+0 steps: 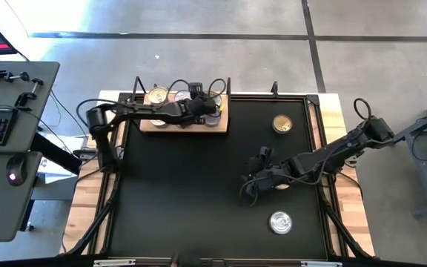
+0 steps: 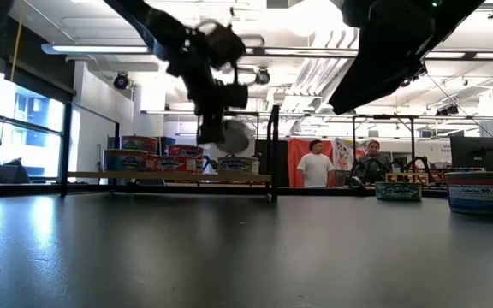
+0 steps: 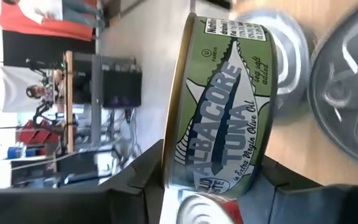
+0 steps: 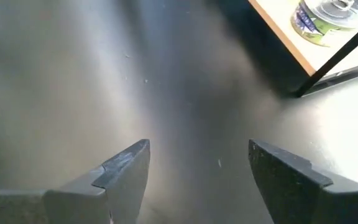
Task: Stack canned seafood by type on shelf
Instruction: Stack the green tuna can on top of the green tuna can on the shelf
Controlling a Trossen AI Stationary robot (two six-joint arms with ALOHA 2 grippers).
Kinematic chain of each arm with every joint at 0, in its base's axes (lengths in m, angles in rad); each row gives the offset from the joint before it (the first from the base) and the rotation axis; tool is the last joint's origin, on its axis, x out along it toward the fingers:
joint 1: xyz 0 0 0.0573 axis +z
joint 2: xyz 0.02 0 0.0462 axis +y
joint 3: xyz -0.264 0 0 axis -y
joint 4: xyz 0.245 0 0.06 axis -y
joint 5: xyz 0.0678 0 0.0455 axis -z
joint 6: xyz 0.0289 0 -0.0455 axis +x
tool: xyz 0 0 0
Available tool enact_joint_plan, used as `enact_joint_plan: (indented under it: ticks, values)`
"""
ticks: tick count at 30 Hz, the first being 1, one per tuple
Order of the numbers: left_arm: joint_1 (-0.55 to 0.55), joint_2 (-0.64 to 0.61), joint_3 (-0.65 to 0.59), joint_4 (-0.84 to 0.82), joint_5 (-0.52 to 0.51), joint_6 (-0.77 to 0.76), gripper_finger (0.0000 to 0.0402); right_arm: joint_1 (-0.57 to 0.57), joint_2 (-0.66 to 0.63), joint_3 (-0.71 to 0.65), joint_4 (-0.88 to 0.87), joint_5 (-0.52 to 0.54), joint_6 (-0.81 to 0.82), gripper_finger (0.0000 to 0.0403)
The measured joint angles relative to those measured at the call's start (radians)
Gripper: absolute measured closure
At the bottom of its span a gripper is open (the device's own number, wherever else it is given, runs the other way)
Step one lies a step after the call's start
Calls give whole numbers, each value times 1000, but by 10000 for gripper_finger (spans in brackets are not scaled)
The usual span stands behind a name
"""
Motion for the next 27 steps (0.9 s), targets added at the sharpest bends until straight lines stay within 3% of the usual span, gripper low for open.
enact_joint_plan:
  ticks: [7, 13, 18, 27]
  values:
    - [-5, 58, 11, 14, -23, 29, 245, -23, 0, 0, -5, 1, -1, 139]
    - [-10, 49, 11, 44, 24, 32, 236, -26, 1, 0, -2, 1, -1, 139]
    - [-9, 49, 11, 40, 105, 28, 202, -26, 1, 0, 1, 1, 2, 139]
    - [21, 48, 11, 40, 107, -3, 143, -26, 1, 0, 1, 1, 2, 139]
